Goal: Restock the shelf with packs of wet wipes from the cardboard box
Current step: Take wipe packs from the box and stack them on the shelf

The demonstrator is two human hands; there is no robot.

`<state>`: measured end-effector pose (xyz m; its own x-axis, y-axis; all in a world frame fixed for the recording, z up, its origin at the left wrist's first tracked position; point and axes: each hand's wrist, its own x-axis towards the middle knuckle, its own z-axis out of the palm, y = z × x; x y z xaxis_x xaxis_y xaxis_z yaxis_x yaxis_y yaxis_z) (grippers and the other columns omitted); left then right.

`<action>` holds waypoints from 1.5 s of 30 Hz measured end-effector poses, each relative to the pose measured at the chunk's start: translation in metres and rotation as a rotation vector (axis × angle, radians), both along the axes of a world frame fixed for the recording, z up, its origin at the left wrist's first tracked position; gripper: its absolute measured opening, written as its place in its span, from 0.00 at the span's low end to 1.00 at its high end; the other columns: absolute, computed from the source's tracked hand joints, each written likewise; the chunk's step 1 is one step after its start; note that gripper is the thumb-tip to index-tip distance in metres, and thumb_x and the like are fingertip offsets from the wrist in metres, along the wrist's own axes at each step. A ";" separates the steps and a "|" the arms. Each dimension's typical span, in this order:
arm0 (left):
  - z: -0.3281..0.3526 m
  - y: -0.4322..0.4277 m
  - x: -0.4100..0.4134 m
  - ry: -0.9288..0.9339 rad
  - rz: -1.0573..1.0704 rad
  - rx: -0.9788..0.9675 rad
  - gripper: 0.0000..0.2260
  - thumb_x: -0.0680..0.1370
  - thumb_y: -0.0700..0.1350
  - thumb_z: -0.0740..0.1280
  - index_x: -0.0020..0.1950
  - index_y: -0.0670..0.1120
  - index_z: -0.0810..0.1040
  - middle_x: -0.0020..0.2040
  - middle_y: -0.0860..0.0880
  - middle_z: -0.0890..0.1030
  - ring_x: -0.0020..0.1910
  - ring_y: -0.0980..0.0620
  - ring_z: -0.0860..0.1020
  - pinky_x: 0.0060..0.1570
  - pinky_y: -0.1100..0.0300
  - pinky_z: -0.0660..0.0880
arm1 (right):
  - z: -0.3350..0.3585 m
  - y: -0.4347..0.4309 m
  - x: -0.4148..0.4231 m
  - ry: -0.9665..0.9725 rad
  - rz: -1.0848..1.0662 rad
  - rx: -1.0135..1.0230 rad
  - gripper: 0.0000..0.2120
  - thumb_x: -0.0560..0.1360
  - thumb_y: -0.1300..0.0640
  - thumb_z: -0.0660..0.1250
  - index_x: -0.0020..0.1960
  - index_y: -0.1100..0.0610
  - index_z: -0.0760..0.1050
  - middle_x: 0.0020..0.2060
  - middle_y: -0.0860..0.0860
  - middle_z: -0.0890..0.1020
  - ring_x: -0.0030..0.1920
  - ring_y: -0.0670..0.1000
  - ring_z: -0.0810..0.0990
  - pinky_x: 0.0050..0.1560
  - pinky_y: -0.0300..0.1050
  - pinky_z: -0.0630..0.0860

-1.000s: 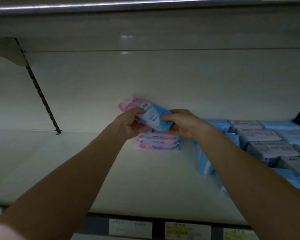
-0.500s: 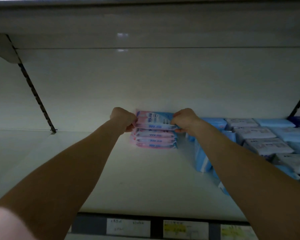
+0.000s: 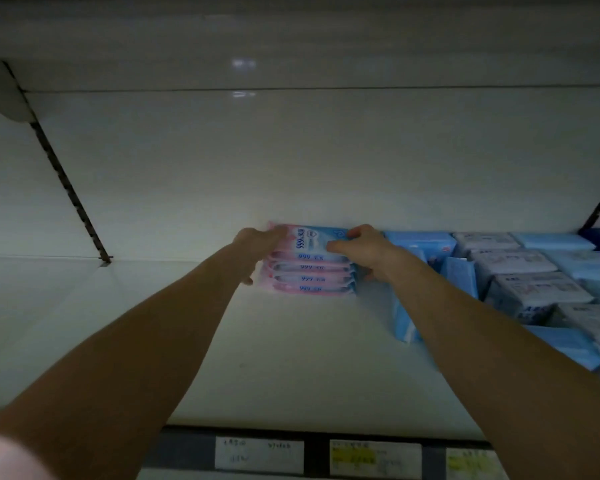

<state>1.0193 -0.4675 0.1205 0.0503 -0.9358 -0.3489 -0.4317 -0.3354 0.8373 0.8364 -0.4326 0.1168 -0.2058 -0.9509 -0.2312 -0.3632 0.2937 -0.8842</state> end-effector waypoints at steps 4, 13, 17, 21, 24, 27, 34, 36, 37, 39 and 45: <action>-0.007 0.006 -0.005 0.068 -0.103 0.110 0.27 0.77 0.62 0.64 0.68 0.45 0.69 0.59 0.41 0.75 0.59 0.38 0.73 0.60 0.41 0.69 | -0.003 0.006 0.007 -0.128 -0.046 0.079 0.20 0.76 0.52 0.68 0.62 0.55 0.65 0.45 0.54 0.74 0.39 0.51 0.75 0.39 0.46 0.76; -0.014 0.002 -0.006 0.046 -0.146 0.110 0.19 0.77 0.59 0.65 0.58 0.46 0.73 0.45 0.45 0.79 0.52 0.42 0.79 0.56 0.46 0.74 | -0.011 0.006 0.007 -0.169 -0.080 0.111 0.16 0.77 0.50 0.67 0.60 0.50 0.63 0.45 0.53 0.74 0.40 0.51 0.74 0.48 0.54 0.76; -0.014 0.001 -0.004 0.024 -0.142 0.113 0.19 0.76 0.59 0.66 0.58 0.47 0.72 0.47 0.44 0.79 0.54 0.41 0.79 0.58 0.47 0.73 | -0.011 0.007 0.008 -0.156 -0.070 0.114 0.26 0.76 0.50 0.68 0.69 0.53 0.61 0.50 0.54 0.74 0.44 0.54 0.76 0.42 0.51 0.77; -0.013 0.000 -0.004 -0.003 -0.157 0.118 0.23 0.77 0.60 0.65 0.65 0.46 0.70 0.53 0.43 0.77 0.53 0.42 0.77 0.53 0.48 0.73 | -0.008 0.006 0.009 -0.102 -0.056 0.095 0.23 0.76 0.50 0.67 0.67 0.53 0.62 0.47 0.54 0.74 0.42 0.53 0.76 0.40 0.49 0.77; -0.014 -0.005 -0.005 -0.100 -0.160 -0.103 0.23 0.77 0.55 0.66 0.68 0.48 0.65 0.58 0.46 0.73 0.54 0.44 0.75 0.45 0.55 0.75 | -0.003 0.000 0.008 0.245 0.026 0.009 0.29 0.76 0.48 0.66 0.71 0.56 0.60 0.57 0.54 0.72 0.53 0.55 0.74 0.49 0.48 0.73; -0.015 -0.011 -0.005 -0.459 -0.269 -0.358 0.23 0.77 0.54 0.64 0.72 0.54 0.66 0.61 0.44 0.74 0.57 0.42 0.76 0.56 0.48 0.76 | 0.005 -0.002 0.011 0.508 0.132 -0.052 0.32 0.75 0.46 0.66 0.74 0.55 0.60 0.67 0.56 0.69 0.65 0.57 0.69 0.62 0.47 0.70; -0.012 -0.012 -0.003 -0.493 -0.338 -0.365 0.15 0.81 0.46 0.60 0.67 0.47 0.74 0.58 0.43 0.79 0.50 0.45 0.78 0.46 0.58 0.73 | 0.000 0.003 0.029 0.720 0.209 -0.076 0.23 0.75 0.46 0.66 0.68 0.52 0.70 0.63 0.59 0.69 0.61 0.59 0.72 0.59 0.46 0.70; -0.014 -0.011 -0.003 -0.484 -0.333 -0.354 0.18 0.81 0.47 0.59 0.70 0.47 0.71 0.61 0.43 0.78 0.54 0.44 0.79 0.50 0.57 0.74 | 0.001 0.003 0.029 0.742 0.207 -0.070 0.23 0.75 0.45 0.66 0.67 0.51 0.71 0.63 0.59 0.71 0.61 0.59 0.73 0.59 0.46 0.70; -0.015 -0.010 -0.004 -0.486 -0.337 -0.352 0.18 0.82 0.48 0.58 0.71 0.47 0.71 0.61 0.44 0.77 0.54 0.44 0.79 0.50 0.58 0.74 | 0.001 0.002 0.029 0.755 0.205 -0.070 0.22 0.74 0.45 0.66 0.66 0.50 0.72 0.63 0.58 0.72 0.61 0.58 0.73 0.59 0.47 0.70; -0.017 -0.009 -0.005 -0.505 -0.349 -0.355 0.17 0.82 0.48 0.57 0.69 0.47 0.72 0.58 0.44 0.78 0.51 0.45 0.79 0.46 0.59 0.73 | 0.000 0.003 0.031 0.805 0.190 -0.062 0.21 0.74 0.43 0.65 0.65 0.49 0.73 0.63 0.57 0.72 0.62 0.59 0.72 0.61 0.49 0.71; -0.022 -0.012 -0.007 -0.546 -0.247 -0.322 0.18 0.78 0.56 0.57 0.65 0.53 0.74 0.53 0.47 0.78 0.48 0.45 0.78 0.56 0.47 0.75 | 0.003 0.007 0.041 1.013 0.138 -0.064 0.18 0.77 0.45 0.61 0.65 0.50 0.73 0.61 0.57 0.67 0.63 0.59 0.67 0.60 0.54 0.67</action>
